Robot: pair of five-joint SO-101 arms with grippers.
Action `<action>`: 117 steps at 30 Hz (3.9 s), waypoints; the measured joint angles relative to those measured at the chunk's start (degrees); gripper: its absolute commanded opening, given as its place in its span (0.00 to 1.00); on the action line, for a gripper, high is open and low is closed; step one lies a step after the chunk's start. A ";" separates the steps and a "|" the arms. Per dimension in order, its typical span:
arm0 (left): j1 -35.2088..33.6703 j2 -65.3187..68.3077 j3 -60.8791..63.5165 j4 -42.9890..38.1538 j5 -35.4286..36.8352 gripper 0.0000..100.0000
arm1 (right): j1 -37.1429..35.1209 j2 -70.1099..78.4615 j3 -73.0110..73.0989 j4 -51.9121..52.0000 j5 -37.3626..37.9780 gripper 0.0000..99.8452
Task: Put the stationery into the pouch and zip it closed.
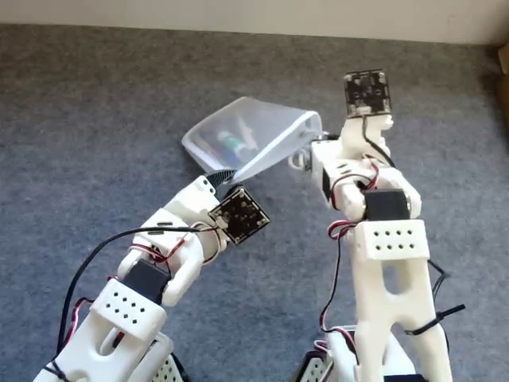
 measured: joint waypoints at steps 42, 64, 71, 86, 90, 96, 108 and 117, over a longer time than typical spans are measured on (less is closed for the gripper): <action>-0.70 -3.96 0.26 5.89 0.18 0.01 | -6.07 -27.16 3.87 22.95 3.43 0.11; -16.00 -43.87 19.69 28.92 0.18 0.01 | -6.24 -60.04 47.82 8.88 3.60 0.01; -16.62 -43.78 24.26 30.42 0.18 0.01 | -6.24 -68.04 56.70 8.79 3.60 0.01; -16.53 -43.87 24.26 45.19 0.18 0.01 | -6.24 -68.75 62.42 8.79 3.60 0.01; -16.53 -43.87 24.26 45.45 2.73 0.01 | -6.24 -68.75 62.42 13.80 -2.20 0.01; -16.53 -43.87 24.26 47.30 14.68 0.01 | -6.24 -68.75 62.42 25.32 -9.05 0.01; -19.25 -43.87 24.26 52.57 24.09 0.01 | -6.24 -68.75 62.42 26.02 -9.49 0.01; -19.25 -43.87 24.35 52.57 24.09 0.01 | -6.24 -68.75 62.42 26.02 -9.49 0.01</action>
